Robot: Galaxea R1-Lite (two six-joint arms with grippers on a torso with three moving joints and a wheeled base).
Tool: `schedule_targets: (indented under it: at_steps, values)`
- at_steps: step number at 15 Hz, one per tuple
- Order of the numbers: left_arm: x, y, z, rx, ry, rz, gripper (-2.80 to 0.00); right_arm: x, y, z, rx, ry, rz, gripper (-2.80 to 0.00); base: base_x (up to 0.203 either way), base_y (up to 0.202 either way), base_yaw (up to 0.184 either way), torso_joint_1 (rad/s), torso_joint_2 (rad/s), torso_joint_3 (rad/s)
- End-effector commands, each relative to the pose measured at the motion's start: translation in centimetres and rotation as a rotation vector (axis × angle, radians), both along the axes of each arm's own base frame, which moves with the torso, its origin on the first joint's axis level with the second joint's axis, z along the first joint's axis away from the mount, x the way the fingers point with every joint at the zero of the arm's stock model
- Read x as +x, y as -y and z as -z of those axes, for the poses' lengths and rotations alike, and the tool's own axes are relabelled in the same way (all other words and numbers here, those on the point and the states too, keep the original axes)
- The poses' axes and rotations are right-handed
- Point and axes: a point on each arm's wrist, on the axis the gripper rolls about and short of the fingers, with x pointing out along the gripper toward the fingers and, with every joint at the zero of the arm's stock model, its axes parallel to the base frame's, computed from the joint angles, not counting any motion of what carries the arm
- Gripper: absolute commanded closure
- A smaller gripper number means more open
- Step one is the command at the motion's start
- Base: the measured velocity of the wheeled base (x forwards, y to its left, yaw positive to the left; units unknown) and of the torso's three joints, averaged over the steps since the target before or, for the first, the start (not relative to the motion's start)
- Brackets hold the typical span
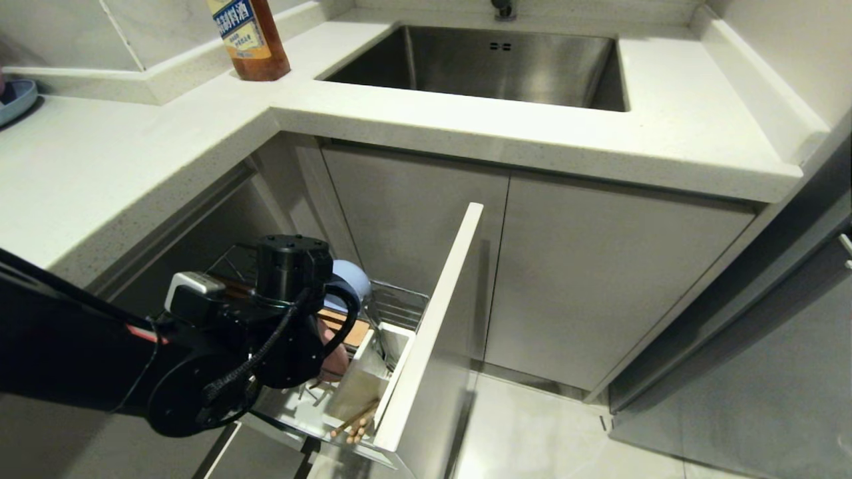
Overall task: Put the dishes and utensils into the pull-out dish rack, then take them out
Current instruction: Pick up the plate and place it in the cupboard
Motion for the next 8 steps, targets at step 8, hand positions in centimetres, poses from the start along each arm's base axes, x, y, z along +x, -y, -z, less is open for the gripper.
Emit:
schedule_targets:
  at_steps: [8]
  values:
    - [-2.3, -0.3, -2.2, 0.007, -0.007, 0.024, -2.8, 0.0, 0.0, 0.1, 0.0, -0.002, 0.0, 0.0, 0.0, 0.0, 0.0, 0.0, 0.0, 0.0]
